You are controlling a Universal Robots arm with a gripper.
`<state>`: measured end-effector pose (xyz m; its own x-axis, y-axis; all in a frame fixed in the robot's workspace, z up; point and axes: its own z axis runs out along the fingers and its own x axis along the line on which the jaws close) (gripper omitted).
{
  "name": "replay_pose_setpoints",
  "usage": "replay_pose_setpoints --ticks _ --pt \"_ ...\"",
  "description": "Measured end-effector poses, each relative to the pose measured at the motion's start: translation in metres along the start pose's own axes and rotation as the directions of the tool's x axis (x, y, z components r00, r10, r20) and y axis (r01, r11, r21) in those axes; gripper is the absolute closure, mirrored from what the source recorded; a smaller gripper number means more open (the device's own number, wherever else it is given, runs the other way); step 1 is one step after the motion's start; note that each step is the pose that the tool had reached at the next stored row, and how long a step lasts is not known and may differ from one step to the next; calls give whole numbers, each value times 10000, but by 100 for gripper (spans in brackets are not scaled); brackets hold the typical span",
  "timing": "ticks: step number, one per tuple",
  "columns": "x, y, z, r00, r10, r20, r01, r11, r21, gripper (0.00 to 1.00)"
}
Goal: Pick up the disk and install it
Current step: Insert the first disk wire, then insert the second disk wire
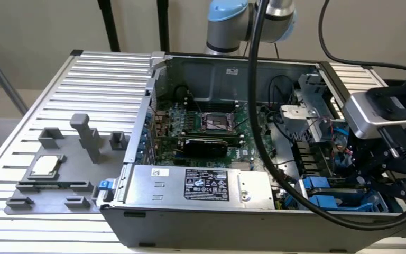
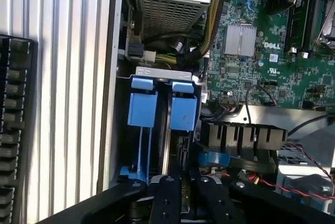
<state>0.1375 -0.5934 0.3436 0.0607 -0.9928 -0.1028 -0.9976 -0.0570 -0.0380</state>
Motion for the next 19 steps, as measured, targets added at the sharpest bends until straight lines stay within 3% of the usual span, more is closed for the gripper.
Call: replay_pose_setpoints --ticks 13,19 --pt "-46 14 28 9993 353 -103 -351 9993 150 100" --pt "-62 24 38 9986 503 -174 -499 9986 192 100"
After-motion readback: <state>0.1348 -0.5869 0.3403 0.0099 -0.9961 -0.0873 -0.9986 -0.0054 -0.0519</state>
